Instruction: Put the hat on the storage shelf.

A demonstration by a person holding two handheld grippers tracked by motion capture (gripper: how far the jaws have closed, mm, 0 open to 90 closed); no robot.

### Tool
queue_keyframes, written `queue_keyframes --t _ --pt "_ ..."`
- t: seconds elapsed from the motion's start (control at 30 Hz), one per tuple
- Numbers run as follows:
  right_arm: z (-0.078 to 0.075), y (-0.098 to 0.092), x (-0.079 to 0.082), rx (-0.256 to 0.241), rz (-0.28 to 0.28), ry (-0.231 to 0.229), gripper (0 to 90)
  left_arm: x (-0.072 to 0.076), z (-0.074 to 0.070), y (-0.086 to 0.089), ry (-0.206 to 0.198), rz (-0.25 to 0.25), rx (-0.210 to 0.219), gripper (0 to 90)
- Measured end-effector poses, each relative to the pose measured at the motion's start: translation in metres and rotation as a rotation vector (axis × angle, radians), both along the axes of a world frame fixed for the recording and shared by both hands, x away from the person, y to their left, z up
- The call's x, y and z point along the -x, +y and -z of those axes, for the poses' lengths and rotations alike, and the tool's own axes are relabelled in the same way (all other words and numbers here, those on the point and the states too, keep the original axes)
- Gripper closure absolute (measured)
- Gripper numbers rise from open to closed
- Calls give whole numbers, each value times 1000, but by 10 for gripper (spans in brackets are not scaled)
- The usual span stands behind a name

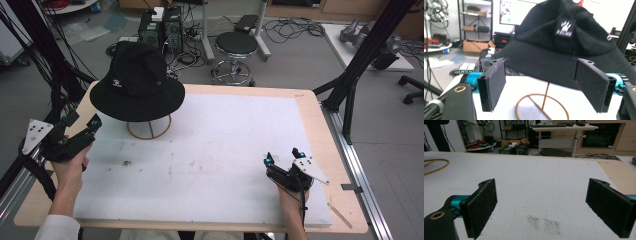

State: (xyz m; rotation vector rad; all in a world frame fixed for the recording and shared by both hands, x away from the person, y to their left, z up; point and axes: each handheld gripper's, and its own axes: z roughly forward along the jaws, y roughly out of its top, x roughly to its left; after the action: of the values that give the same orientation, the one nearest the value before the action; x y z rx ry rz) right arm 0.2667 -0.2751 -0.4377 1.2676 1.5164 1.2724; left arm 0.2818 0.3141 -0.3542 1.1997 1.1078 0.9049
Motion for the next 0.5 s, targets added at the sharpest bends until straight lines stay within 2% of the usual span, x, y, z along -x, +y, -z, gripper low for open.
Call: queue_keyframes --t 0.13,0.27,0.4,0.5 --pt "0 1 0 -6 -3 9 94 5 12 1 11 -8 0 255" --pt "0 1 0 -5 -2 8 94 10 25 0 14 -10 -23 250" --pt "0 1 1 -9 1 11 94 13 44 3 29 -17 -49 260" --pt "0 1 1 -4 -1 7 94 17 58 7 34 -34 -35 260"
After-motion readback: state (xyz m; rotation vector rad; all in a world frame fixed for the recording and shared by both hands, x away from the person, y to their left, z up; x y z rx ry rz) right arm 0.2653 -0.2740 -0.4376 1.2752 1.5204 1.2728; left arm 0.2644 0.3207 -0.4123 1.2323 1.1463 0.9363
